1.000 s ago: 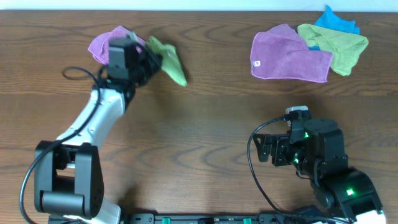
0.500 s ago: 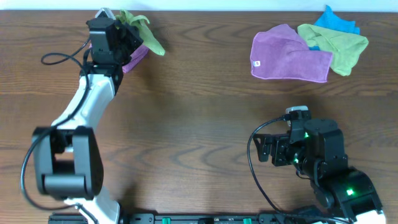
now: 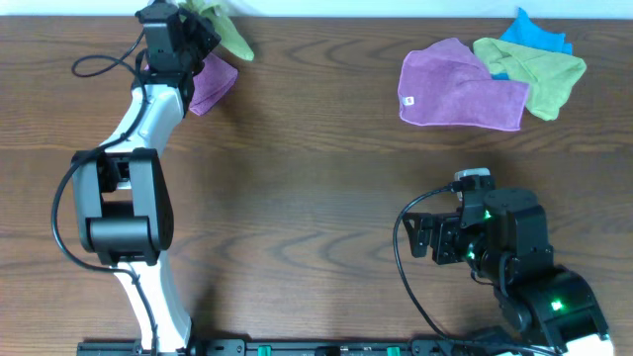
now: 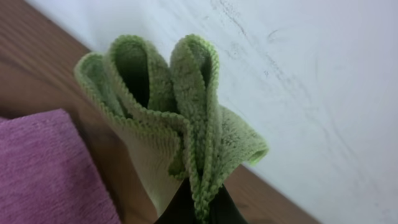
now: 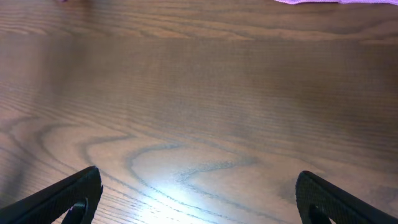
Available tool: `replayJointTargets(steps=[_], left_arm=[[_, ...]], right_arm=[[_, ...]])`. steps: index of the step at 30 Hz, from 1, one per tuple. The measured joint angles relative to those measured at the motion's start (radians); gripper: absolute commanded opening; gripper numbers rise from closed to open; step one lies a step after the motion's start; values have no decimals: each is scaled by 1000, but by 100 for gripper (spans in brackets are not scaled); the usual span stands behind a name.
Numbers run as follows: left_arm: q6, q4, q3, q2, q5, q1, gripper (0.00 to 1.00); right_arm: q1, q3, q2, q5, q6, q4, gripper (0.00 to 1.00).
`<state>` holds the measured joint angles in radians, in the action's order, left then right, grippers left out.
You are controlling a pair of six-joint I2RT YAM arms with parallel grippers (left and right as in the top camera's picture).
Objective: Fold the cloth
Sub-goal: 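Carry the folded green cloth with the left gripper onto the pink cloth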
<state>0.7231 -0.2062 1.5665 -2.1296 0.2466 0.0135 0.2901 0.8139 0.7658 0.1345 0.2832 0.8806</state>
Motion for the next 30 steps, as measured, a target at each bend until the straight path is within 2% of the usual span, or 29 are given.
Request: replayJointTargets(steps=[30], left_arm=[[-78,432,2,-8,-14,132,7]], right_arm=[[0,0,0,0,0,1,99]])
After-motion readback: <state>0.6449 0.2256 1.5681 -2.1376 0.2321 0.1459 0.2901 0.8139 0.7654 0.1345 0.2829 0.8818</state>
